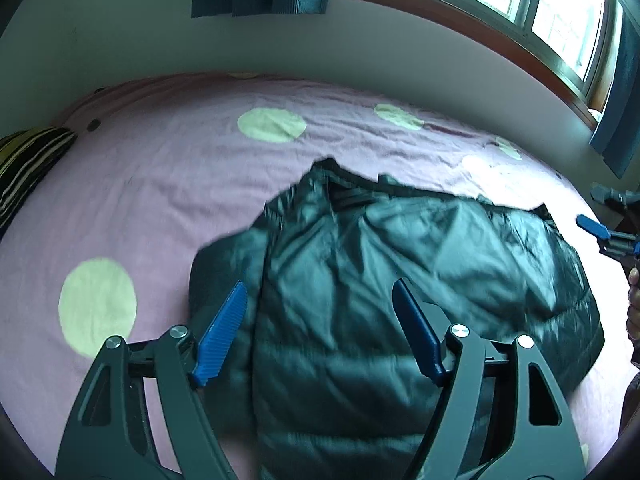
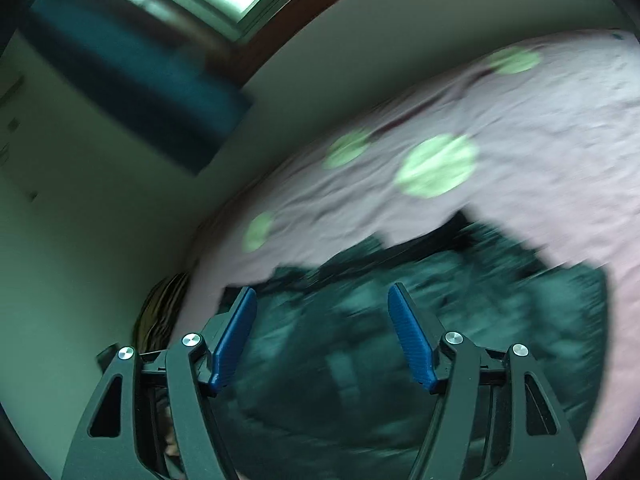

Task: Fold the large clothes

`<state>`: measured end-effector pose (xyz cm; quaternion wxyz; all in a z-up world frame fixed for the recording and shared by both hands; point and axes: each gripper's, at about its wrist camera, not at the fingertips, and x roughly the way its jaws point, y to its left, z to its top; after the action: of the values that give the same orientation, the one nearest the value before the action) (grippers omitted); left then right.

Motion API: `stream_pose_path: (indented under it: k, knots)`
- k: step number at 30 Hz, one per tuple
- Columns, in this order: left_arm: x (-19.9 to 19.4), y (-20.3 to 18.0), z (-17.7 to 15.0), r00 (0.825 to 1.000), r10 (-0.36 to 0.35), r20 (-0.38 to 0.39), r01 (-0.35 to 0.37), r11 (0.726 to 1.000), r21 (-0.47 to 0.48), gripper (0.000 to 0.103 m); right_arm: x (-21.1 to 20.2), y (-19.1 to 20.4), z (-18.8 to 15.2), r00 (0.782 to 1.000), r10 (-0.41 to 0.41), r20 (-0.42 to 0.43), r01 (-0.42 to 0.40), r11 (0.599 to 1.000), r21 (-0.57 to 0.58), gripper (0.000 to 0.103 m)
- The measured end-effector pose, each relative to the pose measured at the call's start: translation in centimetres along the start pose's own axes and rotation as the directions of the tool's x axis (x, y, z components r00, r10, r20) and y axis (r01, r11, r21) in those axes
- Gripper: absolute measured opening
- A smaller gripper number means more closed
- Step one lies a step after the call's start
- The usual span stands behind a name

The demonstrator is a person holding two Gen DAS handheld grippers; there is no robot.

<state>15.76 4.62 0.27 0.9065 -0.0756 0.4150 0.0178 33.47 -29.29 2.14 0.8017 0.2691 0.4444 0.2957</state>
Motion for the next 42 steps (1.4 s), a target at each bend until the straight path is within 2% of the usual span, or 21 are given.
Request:
stream_pose_path:
  k: [3,7,9,11,14,18,25,31,34,38,42]
  knots:
    - [-1.0,-0.4,-1.5,1.000,0.016,0.009,-0.016,1.000,0.016,0.076,2.5,2.9,-1.4,0.997,0.044,-0.068,-0.047,0.998,-0.041,0.068]
    - [-2.0,-0.6,-2.9,0.999,0.036,0.034,-0.037,0.999,0.028,0.079,5.7,5.6,-2.9,0.989,0.064,-0.131,-0.073,0.995,-0.066,0.068]
    - [-2.1,-0.5,-3.3,0.999,0.029,0.034,-0.030,0.999,0.024,0.080,7.3,6.0,-3.5,0.985,0.041,-0.168,-0.054,0.996,-0.072,0.068]
    - [-1.8,-0.4,-3.7,1.000,0.013,0.025,-0.014,1.000,0.012,0.080,9.5,5.6,-4.4,0.975,-0.031,-0.221,0.016,0.998,-0.067,0.068]
    - [-1.5,-0.4,-4.2,1.000,0.007,0.016,-0.007,1.000,0.003,0.080,11.8,4.6,-5.7,0.960,-0.083,-0.268,0.067,0.995,-0.067,0.068]
    - [-1.3,-0.2,-4.5,1.000,0.001,0.012,-0.001,1.000,-0.008,0.080,12.1,4.5,-6.1,0.964,-0.093,-0.249,0.084,0.995,-0.046,0.068]
    - [-1.6,-0.3,-4.9,1.000,0.003,0.012,-0.003,1.000,-0.006,0.080,10.9,5.9,-6.3,0.972,-0.113,-0.206,0.100,0.992,-0.073,0.068]
    - [-1.6,-0.2,-5.2,1.000,-0.005,0.007,0.005,1.000,-0.011,0.080,7.2,7.7,-8.8,0.986,-0.064,-0.156,0.049,0.994,-0.101,0.068]
    - [-1.6,-0.1,-5.3,1.000,-0.010,0.005,0.010,1.000,-0.018,0.080,6.1,7.6,-10.6,0.987,-0.071,-0.145,0.059,0.995,-0.083,0.071]
    - [-1.8,0.3,-5.4,1.000,-0.013,0.005,0.013,1.000,-0.019,0.081,7.5,6.5,-12.2,0.978,-0.109,-0.177,0.094,0.992,-0.089,0.072]
    - [-2.4,1.1,-5.7,1.000,-0.008,0.013,0.008,1.000,-0.025,0.081,8.3,5.4,-12.4,0.981,-0.090,-0.170,0.078,0.994,-0.072,0.072]
